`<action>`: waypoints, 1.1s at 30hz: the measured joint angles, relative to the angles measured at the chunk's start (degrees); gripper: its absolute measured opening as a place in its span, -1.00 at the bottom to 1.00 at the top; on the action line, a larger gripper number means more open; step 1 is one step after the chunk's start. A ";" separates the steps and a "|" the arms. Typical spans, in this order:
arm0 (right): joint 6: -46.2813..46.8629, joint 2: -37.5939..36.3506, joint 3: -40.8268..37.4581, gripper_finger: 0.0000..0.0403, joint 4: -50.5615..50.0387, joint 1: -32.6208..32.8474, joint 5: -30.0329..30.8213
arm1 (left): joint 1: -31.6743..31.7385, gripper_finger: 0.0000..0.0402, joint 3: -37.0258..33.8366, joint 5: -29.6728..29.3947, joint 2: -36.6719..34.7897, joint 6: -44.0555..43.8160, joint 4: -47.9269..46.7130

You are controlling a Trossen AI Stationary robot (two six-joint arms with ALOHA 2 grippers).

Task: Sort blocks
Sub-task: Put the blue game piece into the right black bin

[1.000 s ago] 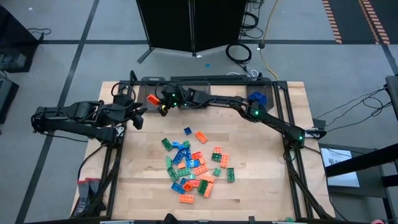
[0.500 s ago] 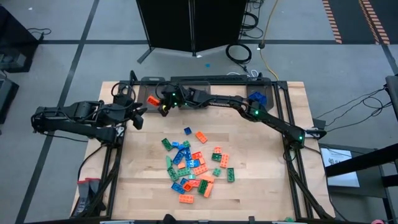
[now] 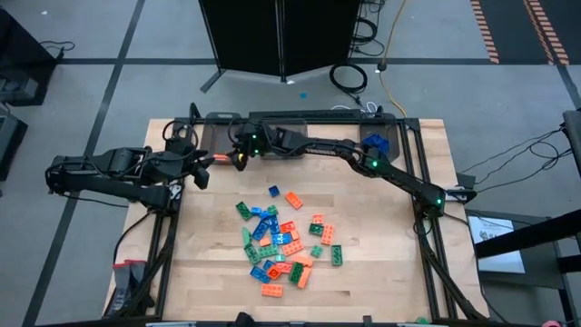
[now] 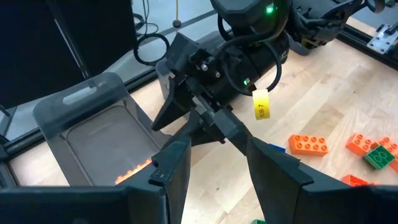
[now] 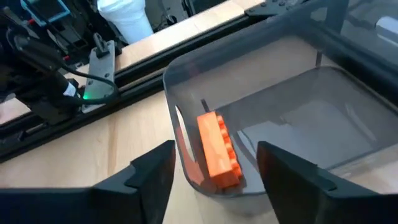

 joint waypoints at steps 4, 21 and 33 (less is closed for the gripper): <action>-0.40 -1.54 0.00 0.14 4.29 -0.27 -2.49 | 0.00 -0.20 0.00 0.00 0.00 0.00 -0.04; -40.27 -15.91 2.03 0.13 -59.08 6.40 0.15 | 0.00 -0.20 0.00 -0.11 0.00 0.04 -1.31; -42.57 -6.26 1.52 0.24 -53.57 9.51 3.65 | 0.00 -0.20 0.00 -0.26 -0.02 0.00 -1.35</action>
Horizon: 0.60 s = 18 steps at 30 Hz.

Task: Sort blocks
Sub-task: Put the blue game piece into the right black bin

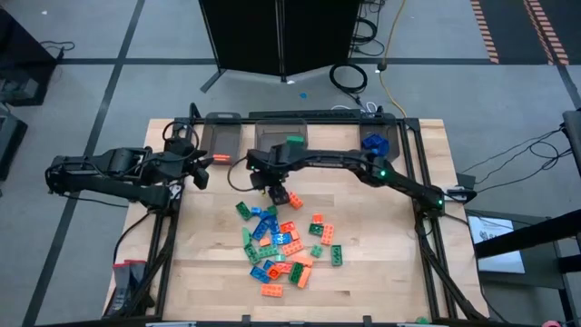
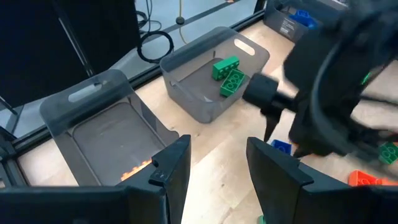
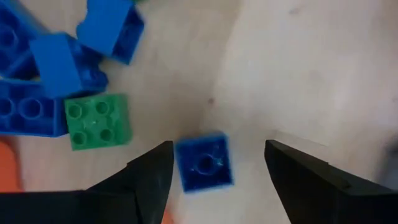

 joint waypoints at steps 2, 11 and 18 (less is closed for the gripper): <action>-0.69 0.17 -0.19 0.28 -0.19 0.32 -0.13 | 0.00 -0.20 0.00 0.00 0.02 0.00 -0.01; -0.42 0.40 0.05 0.36 0.91 -0.01 -0.33 | 0.00 -0.20 0.00 0.02 0.00 -0.33 -0.01; 0.93 3.24 -0.01 0.35 -0.69 -0.19 -0.21 | 0.00 -0.20 0.00 0.04 -0.01 -0.25 -0.05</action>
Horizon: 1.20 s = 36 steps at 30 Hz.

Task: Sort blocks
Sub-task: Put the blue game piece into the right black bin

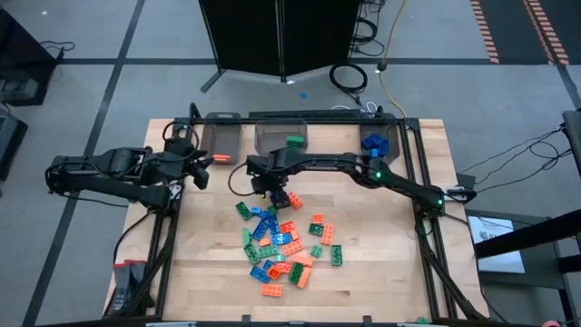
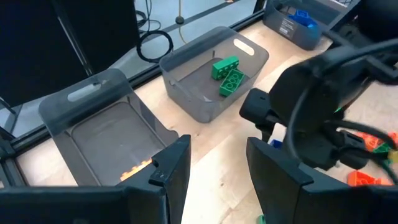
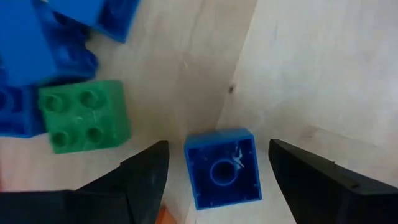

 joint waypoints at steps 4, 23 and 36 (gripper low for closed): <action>0.79 0.91 0.09 0.31 -0.31 -0.04 0.50 | 0.00 -0.20 0.00 0.07 0.00 -0.06 -0.77; 4.61 -1.64 -0.22 -0.43 -3.44 -0.30 6.14 | 0.00 -0.20 0.00 0.11 0.02 0.03 -1.34; 4.60 -24.51 -0.03 -0.43 -22.21 -10.50 10.17 | 0.00 -0.20 0.00 -0.25 0.01 -0.19 -0.90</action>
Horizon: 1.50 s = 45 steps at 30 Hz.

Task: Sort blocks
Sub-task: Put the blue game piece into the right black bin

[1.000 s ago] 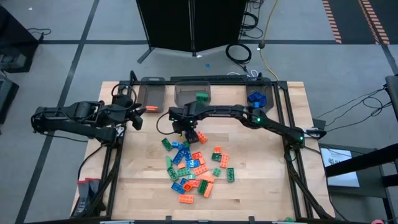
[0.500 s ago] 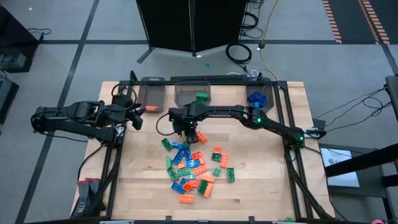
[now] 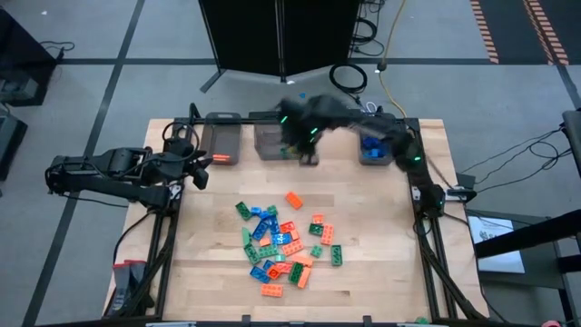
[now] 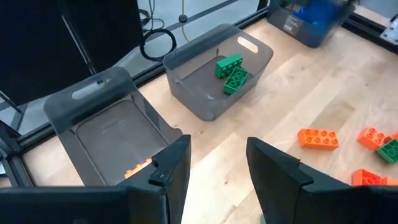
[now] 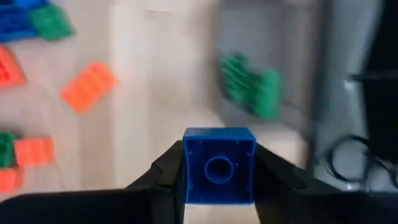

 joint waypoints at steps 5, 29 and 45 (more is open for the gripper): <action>2.25 -7.83 -0.06 -0.43 -5.07 -7.74 4.41 | 0.00 -0.20 0.00 0.01 -0.01 -0.51 0.07; 24.98 -40.98 -73.78 -0.43 39.40 -30.87 -3.24 | 0.00 -0.20 0.00 -1.14 0.01 -1.46 0.00; 31.19 -40.42 -86.72 -0.29 49.95 -30.85 -3.00 | 0.00 -0.20 0.00 -1.50 0.01 -3.02 0.66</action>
